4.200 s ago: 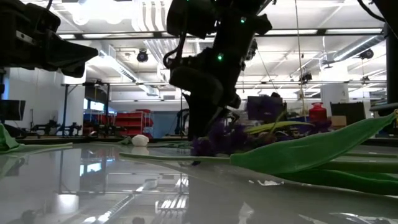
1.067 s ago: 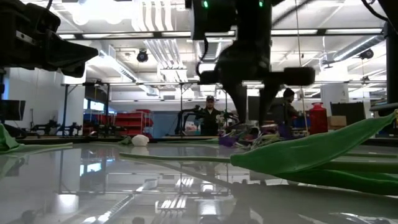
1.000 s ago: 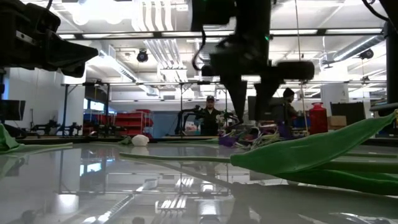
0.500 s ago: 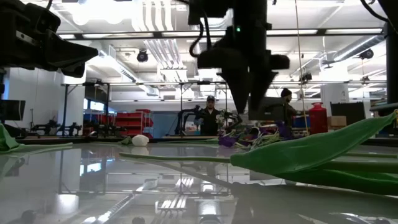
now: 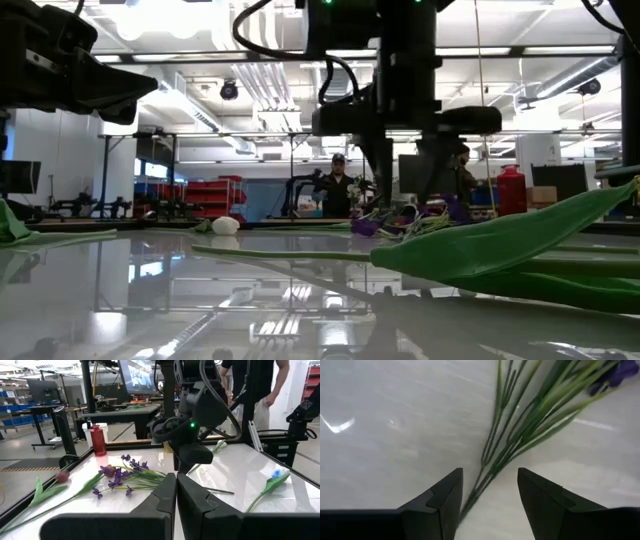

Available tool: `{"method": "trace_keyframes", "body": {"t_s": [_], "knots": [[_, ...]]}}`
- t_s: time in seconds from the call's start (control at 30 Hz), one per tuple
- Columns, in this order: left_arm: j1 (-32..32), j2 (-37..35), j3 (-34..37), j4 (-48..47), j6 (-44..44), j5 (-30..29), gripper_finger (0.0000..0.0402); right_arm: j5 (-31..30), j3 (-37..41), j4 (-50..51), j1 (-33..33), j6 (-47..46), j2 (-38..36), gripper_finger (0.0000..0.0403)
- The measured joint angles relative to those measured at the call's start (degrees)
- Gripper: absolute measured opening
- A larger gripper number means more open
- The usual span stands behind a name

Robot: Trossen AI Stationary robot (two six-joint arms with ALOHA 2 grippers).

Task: Sort flowers into vase by color
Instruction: Put the right violet flower into the yellow vase

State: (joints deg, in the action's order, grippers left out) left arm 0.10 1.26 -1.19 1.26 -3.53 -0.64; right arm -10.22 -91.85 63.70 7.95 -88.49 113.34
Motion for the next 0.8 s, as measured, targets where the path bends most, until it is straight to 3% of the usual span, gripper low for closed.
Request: {"method": "trace_keyframes", "body": {"t_s": [0.2, 0.57, 0.8], "knots": [[0.0, 0.0, -0.01, 0.01, 0.0, 0.02, 0.0, 0.61, 0.14, 0.4, -2.04, -4.56, 1.2, 0.0182], [0.0, 0.0, -0.01, 0.0, 0.0, 0.01, 0.0, 8.06, 0.13, 0.73, -7.22, -2.84, 6.13, 0.0173], [0.0, 0.0, 0.0, 0.01, 0.0, 0.0, 0.0, 9.01, 0.11, -0.5, -9.03, 6.98, 6.47, 0.0138]]}}
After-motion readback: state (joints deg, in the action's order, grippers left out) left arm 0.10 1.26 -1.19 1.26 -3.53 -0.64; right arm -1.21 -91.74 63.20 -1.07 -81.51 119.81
